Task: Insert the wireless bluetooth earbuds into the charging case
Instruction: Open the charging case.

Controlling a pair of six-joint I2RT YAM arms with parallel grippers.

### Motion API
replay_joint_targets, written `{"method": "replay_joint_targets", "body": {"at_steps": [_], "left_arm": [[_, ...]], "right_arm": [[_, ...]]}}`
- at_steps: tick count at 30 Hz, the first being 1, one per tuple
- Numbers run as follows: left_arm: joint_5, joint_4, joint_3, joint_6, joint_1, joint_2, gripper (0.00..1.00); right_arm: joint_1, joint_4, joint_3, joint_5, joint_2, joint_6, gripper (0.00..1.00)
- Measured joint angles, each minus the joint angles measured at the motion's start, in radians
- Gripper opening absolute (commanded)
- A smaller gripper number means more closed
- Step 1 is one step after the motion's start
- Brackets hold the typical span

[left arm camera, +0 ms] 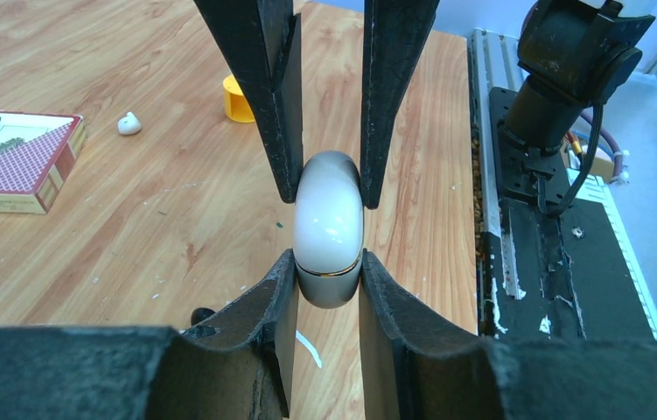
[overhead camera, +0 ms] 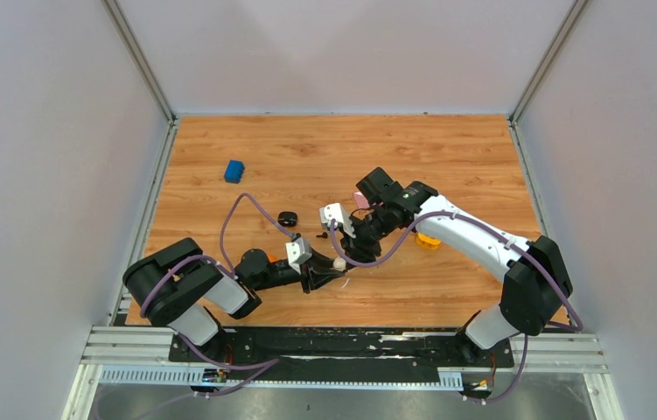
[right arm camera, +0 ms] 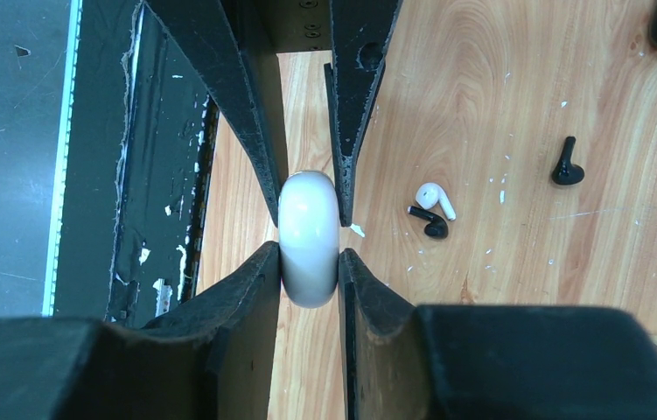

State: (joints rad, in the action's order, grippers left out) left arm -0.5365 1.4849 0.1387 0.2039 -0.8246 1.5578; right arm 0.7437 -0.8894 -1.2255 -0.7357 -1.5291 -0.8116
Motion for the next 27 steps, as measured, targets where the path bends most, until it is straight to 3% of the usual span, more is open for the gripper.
{"method": "replay_joint_targets", "body": {"at_steps": [6,11,17,27], "left_arm": [[-0.001,0.000,0.000,0.000,0.000,0.000,0.10],[-0.006,0.000,0.000,-0.001,-0.001,0.000,0.05],[-0.012,0.000,0.000,-0.001,-0.001,0.000,0.00],[-0.023,0.000,0.000,-0.004,-0.006,0.000,0.00]], "right_arm": [[0.000,-0.003,0.000,-0.004,0.000,0.002,0.16],[0.000,-0.008,0.000,-0.006,0.000,0.002,0.18],[0.000,-0.015,0.000,-0.009,0.000,0.002,0.38],[0.000,-0.030,-0.003,-0.017,-0.007,0.001,0.44]]}}
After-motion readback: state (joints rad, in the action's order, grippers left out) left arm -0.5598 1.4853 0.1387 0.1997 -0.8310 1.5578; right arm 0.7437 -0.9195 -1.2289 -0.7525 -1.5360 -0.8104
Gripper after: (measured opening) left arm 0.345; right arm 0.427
